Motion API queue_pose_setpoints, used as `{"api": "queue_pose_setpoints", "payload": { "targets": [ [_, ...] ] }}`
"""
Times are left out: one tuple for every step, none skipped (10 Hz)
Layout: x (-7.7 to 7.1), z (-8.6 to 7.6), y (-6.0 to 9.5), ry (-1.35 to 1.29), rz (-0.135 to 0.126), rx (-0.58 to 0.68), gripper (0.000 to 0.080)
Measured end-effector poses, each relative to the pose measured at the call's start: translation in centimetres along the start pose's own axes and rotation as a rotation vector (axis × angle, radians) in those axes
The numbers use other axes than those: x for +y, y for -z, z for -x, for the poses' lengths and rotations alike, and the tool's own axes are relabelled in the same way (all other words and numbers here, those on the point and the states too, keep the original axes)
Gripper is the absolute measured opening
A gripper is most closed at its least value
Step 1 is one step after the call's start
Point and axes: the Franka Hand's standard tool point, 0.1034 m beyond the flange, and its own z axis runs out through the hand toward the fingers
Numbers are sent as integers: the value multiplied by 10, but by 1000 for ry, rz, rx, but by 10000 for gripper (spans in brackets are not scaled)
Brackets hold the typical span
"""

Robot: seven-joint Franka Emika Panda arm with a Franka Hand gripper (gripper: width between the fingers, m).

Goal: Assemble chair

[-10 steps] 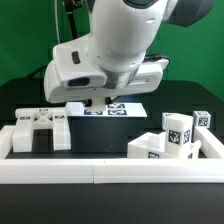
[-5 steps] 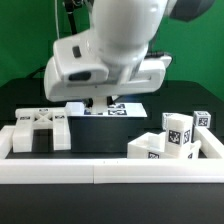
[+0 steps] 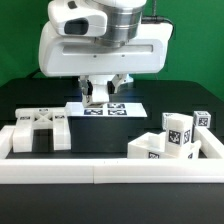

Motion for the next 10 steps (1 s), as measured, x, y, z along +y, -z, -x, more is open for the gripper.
{"api": "queue_pose_setpoints", "payload": {
  "targets": [
    [3,-2,1,2,17,85,290],
    [4,-2,1,-6,27,147,290],
    [-2,-5,5,-34,10,204,290],
    [-5,-11,10,-54,-1,251,290],
    [-6,-19,18,-75,7,333,290],
    [-9,-22,24,-89,21,398,290],
    [-5,-22,23,-74,49,463,290],
    [1,-21,22,-76,73,508,290],
    [7,-22,23,-70,111,575,290],
    [7,-19,21,-82,119,594,290]
  ]
}}
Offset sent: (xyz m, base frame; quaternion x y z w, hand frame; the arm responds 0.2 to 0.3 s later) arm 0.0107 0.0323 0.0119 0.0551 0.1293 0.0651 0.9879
